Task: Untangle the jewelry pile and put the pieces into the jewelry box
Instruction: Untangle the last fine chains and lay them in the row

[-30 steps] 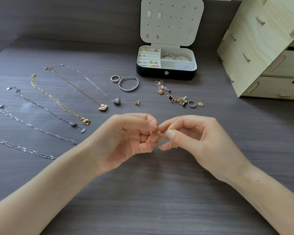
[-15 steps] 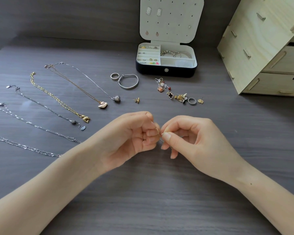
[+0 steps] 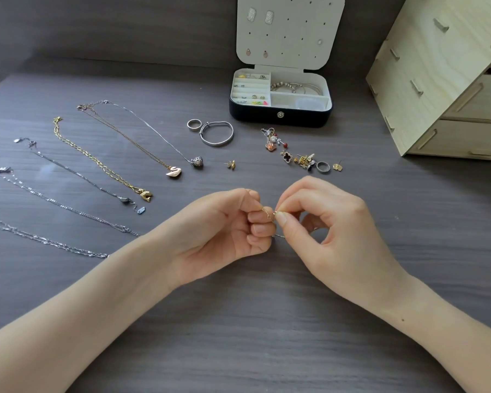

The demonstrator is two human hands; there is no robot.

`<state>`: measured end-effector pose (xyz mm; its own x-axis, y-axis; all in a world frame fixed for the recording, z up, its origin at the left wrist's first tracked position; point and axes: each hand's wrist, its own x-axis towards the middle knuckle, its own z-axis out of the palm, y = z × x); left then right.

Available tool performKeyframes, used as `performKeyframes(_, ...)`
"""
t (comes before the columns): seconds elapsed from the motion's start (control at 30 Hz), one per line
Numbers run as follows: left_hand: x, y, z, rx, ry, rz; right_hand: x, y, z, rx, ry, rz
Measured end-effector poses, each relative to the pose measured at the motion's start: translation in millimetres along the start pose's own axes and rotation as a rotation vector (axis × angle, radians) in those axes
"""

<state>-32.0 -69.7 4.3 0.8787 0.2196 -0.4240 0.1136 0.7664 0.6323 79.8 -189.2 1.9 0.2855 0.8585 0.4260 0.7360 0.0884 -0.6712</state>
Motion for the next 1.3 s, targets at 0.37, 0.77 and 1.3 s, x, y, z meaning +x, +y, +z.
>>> performKeyframes(0.37, 1.9, -1.9, -0.2, 0.041, 0.016, 0.055, -1.6, -0.5, 7.4, -0.288, 0.055, -0.169)
performKeyframes(0.77, 3.1, -2.4, -1.1, 0.024, -0.025, 0.092, -1.4, 2.3, 8.1, -0.398, 0.043, -0.265)
performKeyframes(1.3, 4.6, -1.6, -2.2, 0.035, -0.026, 0.080, -1.2, 5.8, 3.5, -0.306, -0.017, -0.201)
